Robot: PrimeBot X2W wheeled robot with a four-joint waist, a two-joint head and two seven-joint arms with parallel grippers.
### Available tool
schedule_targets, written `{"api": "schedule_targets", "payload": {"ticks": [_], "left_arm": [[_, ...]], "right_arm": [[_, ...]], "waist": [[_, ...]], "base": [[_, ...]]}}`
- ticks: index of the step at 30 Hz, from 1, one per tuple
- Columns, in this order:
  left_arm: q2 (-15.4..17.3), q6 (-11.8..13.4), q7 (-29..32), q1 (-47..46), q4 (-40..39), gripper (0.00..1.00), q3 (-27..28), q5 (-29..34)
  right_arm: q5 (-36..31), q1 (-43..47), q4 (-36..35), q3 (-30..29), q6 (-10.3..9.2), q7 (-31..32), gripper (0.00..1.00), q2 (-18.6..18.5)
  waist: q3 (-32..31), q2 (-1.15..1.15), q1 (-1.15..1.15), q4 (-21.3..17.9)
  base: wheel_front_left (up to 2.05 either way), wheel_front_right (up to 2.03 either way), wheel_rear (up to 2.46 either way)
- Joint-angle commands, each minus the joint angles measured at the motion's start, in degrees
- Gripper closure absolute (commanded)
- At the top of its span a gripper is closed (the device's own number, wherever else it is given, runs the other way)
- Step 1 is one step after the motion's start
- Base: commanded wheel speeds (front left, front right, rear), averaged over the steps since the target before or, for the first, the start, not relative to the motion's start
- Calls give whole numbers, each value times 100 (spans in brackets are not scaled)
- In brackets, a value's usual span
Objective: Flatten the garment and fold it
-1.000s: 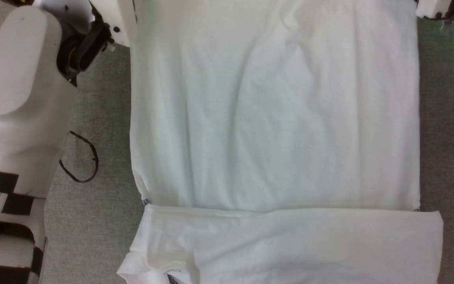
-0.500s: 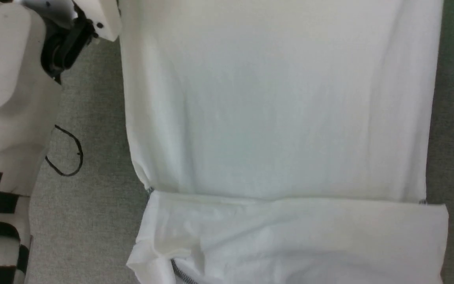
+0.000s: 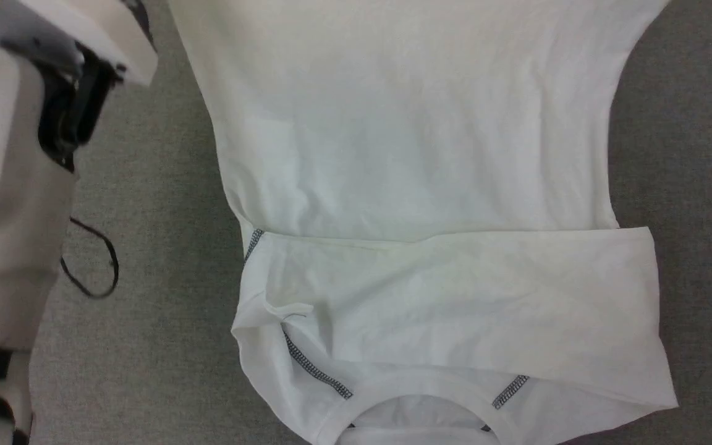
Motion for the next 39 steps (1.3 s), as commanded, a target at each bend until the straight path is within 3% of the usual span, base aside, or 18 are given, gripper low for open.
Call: {"api": "schedule_targets", "payload": {"ticks": [1, 9, 17, 23, 29, 30, 31, 32, 33, 34, 35, 39], "left_arm": [[90, 86, -51, 320, -92, 100, 41, -47], [468, 916, -41, 3039, -1812, 100, 235, -449], [646, 1594, 163, 5262, -3075, 100, 274, -873], [712, 1749, 353, 6326, -3217, 100, 104, -1111], [564, 1618, 421, 6794, -2837, 100, -137, -1326], [560, 1600, 400, 6838, -2738, 100, -152, -1332], [538, 1557, 412, 6886, -2663, 100, -189, -1367], [495, 1502, 418, 6918, -2606, 87, -216, -1424], [475, 1442, 417, 6939, -2555, 63, -262, -1436], [447, 1396, 417, 6970, -2503, 27, -295, -1464], [413, 1357, 408, 7002, -2459, 0, -314, -1502], [408, 1306, 227, 7163, -2388, 0, -332, -1477]], "right_arm": [[31, 275, -95, 41, -12, -74, 100, -85], [245, 2711, -1307, -93, -12, -330, 100, -327], [205, 4996, -2207, -972, -12, -170, 100, 2], [-82, 6334, -2674, -1462, -12, 181, 100, 487], [-505, 7265, -2812, -1800, -12, 319, 97, 1110], [-599, 7388, -2808, -1840, -12, 334, 90, 1203], [-686, 7508, -2804, -1877, -12, 362, 73, 1291], [-729, 7608, -2809, -1933, -12, 378, 62, 1392], [-767, 7692, -2828, -1976, -12, 392, 31, 1482], [-800, 7776, -2851, -2007, -12, 428, 2, 1561], [-832, 7850, -2887, -2039, -12, 454, 0, 1632], [-977, 8159, -3152, -2180, -12, 503, 0, 1817]], "waist": [[-501, 0, 0, -121], [-1328, 0, 0, -187], [-1698, 0, 0, -205], [-1915, 0, 0, -290], [-2050, 0, 0, -329], [-2083, 0, 0, -332], [-2096, 0, 0, -334], [-2115, 0, 0, -331], [-2139, 0, 0, -338], [-2158, 0, 0, -346], [-2189, 0, 0, -352], [-2350, 0, 0, -365]], "base": [[0, 0, 0], [0, 0, 0], [0, 0, 0], [0, 0, 0], [0, 0, 0], [0, 0, 0], [0, 0, 0], [0, 0, 0], [0, 0, 0], [0, 0, 0], [0, 0, 0], [0, 0, 0]]}}
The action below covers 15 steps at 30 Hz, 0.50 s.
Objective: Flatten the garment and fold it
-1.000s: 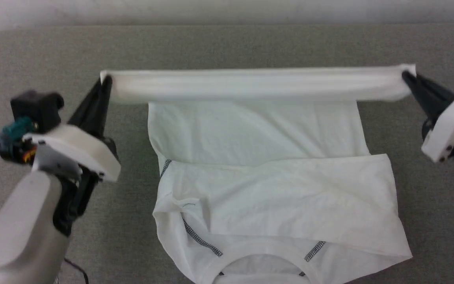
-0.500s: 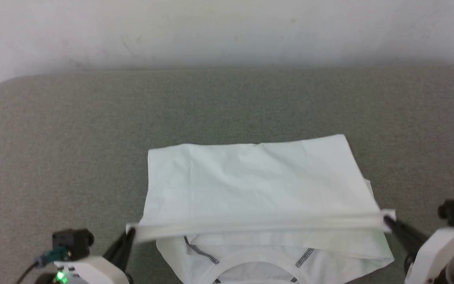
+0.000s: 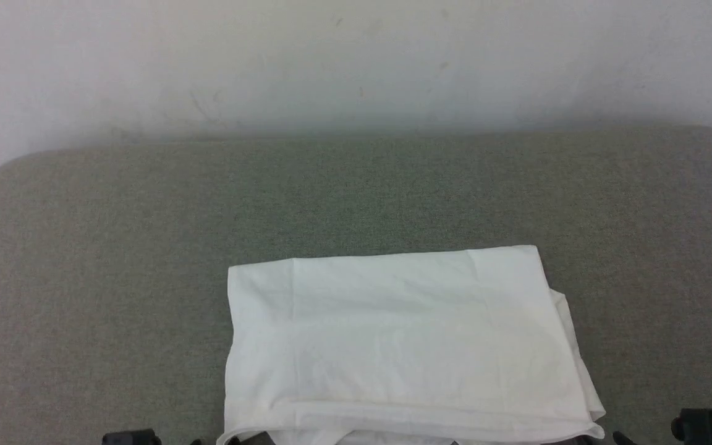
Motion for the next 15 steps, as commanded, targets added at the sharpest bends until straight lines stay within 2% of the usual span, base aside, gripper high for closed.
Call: {"api": "schedule_targets", "payload": {"ticks": [1, 9, 15], "left_arm": [[24, -4, -158, 108, 0, 0, 36, 44], [32, 200, -1423, 267, -394, 0, 552, 475], [-335, 236, -1643, 12, -771, 0, 1030, 1169]], "right_arm": [[-58, 135, -164, -58, -5, -11, 0, 45], [-156, 400, -1269, -607, -5, -27, 0, 249], [-258, -146, -1116, -945, -5, 478, 0, 70]], "waist": [[-120, 0, 0, -3], [-305, 0, 0, 108], [-189, 0, 0, 193]], "base": [[0, 0, 0], [0, 0, 0], [0, 0, 0]]}}
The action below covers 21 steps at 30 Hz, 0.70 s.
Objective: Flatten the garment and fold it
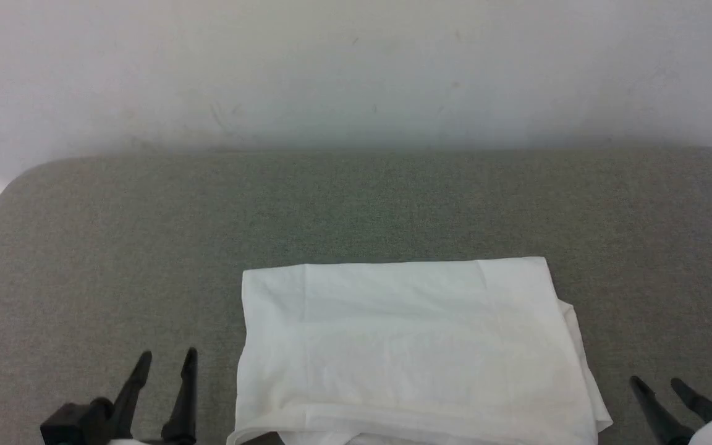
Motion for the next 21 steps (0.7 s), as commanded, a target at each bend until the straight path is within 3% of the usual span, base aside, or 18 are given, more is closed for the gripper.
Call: {"api": "schedule_targets", "payload": {"ticks": [1, 6, 14, 21], "left_arm": [[-157, 4, -29, -176, -139, 0, 182, 262], [-647, -171, -31, -290, -302, 0, 628, 876], [-1356, -745, -33, -536, -145, 0, 1137, 1573], [-1754, -1114, -33, -562, 33, 0, 1405, 1975]], "right_arm": [[-43, -266, 156, 3, -5, 165, 0, -110], [97, -847, 779, 144, -5, 592, 0, -304], [419, -1885, 2184, 667, -5, 1091, 0, -536], [696, -2393, 3381, 1112, -5, 1406, 0, -409]], "waist": [[79, -1, 0, 50], [194, -1, 0, 168], [372, -1, 0, 499], [434, -1, 0, 706]], "base": [[0, 0, 0], [0, 0, 0], [0, 0, 0], [0, 0, 0]]}}
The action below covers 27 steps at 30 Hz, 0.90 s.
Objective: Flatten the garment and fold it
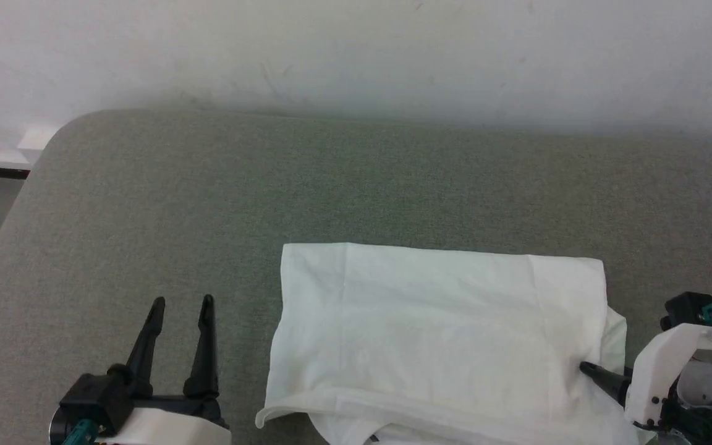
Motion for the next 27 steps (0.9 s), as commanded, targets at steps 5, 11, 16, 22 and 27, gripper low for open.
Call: {"api": "schedule_targets", "payload": {"ticks": [5, 11, 16, 22, 27], "left_arm": [[-174, -200, -27, -26, 126, 0, 174, 229], [-279, -342, -27, 88, 226, 0, 345, 399], [-266, -407, -27, 222, 313, 0, 382, 592], [-261, -423, -27, 302, 352, 0, 407, 787], [-289, -454, -27, 356, 404, 0, 405, 835]], "right_arm": [[464, 88, 449, 432, -4, 517, 75, 266], [568, 108, 162, 591, -4, 56, 100, 70], [459, 373, -282, 390, -4, -416, 100, -239], [255, 934, -590, -366, -4, -507, 100, -552], [80, 1310, -770, -1142, -4, -410, 100, -561]], "waist": [[-36, 0, 0, 131], [-205, 0, 0, 84], [-351, 0, 0, -19], [-422, 0, 0, -106], [-478, 0, 0, -154]], "base": [[0, 0, 0], [0, 0, 0], [0, 0, 0], [0, 0, 0], [0, 0, 0]]}}
